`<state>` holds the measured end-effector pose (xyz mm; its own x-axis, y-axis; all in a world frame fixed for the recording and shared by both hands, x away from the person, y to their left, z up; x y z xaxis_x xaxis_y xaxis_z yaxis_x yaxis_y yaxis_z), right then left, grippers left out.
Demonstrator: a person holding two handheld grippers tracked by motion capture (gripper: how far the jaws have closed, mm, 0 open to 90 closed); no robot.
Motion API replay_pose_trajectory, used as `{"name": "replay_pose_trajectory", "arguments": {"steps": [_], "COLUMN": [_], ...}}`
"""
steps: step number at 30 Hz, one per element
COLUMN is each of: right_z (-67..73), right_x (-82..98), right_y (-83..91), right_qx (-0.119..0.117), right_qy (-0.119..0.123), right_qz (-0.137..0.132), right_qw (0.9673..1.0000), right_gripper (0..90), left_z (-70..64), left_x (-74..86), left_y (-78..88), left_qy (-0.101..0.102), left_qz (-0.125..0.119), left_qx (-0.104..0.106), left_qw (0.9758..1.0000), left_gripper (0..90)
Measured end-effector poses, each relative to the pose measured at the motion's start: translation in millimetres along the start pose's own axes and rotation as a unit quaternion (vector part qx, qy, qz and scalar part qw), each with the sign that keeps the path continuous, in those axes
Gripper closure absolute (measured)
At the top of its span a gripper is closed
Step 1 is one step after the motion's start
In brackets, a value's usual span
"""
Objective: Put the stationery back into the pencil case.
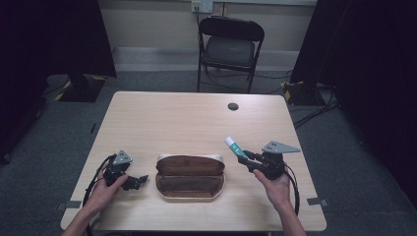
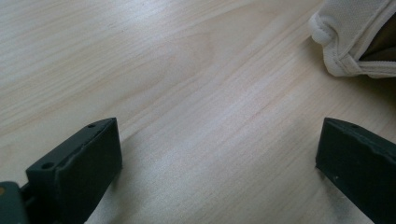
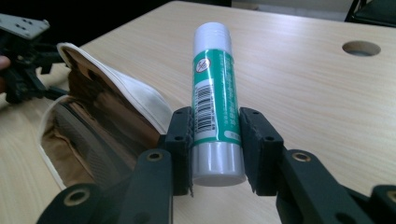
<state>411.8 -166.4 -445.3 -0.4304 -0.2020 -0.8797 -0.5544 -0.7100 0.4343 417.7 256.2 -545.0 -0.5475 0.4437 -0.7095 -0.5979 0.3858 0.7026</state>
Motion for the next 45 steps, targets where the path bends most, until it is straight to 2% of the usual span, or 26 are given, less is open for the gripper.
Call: {"name": "replay_pose_trajectory", "arguments": {"steps": [13, 16, 25, 31, 37, 45], "right_z": [33.6, 43.7, 71.3, 87.8, 98.5, 119.5], "right_x": [-21.9, -25.2, -31.9, -31.7, -28.2, -23.0], "right_y": [10.7, 10.3, 8.7, 4.7, -3.1, -19.5], "right_qx": [-0.032, -0.048, -0.075, -0.09, -0.103, -0.129], "right_qy": [0.04, 0.051, 0.078, 0.091, 0.098, 0.113], "right_qz": [-0.022, -0.024, -0.025, -0.018, -0.008, 0.015], "right_qw": [0.9985, 0.9972, 0.9938, 0.9916, 0.9898, 0.985], "right_gripper": [66.2, 66.2, 66.3, 66.3, 66.3, 66.3], "left_z": [-0.4, -0.3, 0.0, 0.0, 0.0, -0.1], "left_x": [-0.2, -0.2, -0.1, -0.1, -0.1, -0.2], "left_y": [-0.4, -0.4, -0.2, -0.2, -0.1, -0.2], "left_qy": [0.003, 0.003, 0.001, 0.0, 0.0, 0.001], "left_qz": [0.0, 0.0, 0.0, 0.0, 0.0, 0.0], "left_qx": [0.002, 0.002, -0.001, -0.001, -0.001, 0.0], "left_qw": [1.0, 1.0, 1.0, 1.0, 1.0, 1.0], "left_gripper": [0.0, 0.0, 0.0, 0.0, 0.0, 0.0]}}
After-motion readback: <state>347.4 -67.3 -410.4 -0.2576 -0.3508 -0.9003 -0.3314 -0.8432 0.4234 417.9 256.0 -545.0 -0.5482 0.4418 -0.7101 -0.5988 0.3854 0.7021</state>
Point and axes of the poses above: each handheld gripper's, and its own axes: y roughly backward along the jaws, x roughly out of its underside, z roughly to its left, the point moved 6 cm from there along -y, roughly forward along the jaws, and after that the axes turned 4 degrees about -x, right-handed, at the moved point
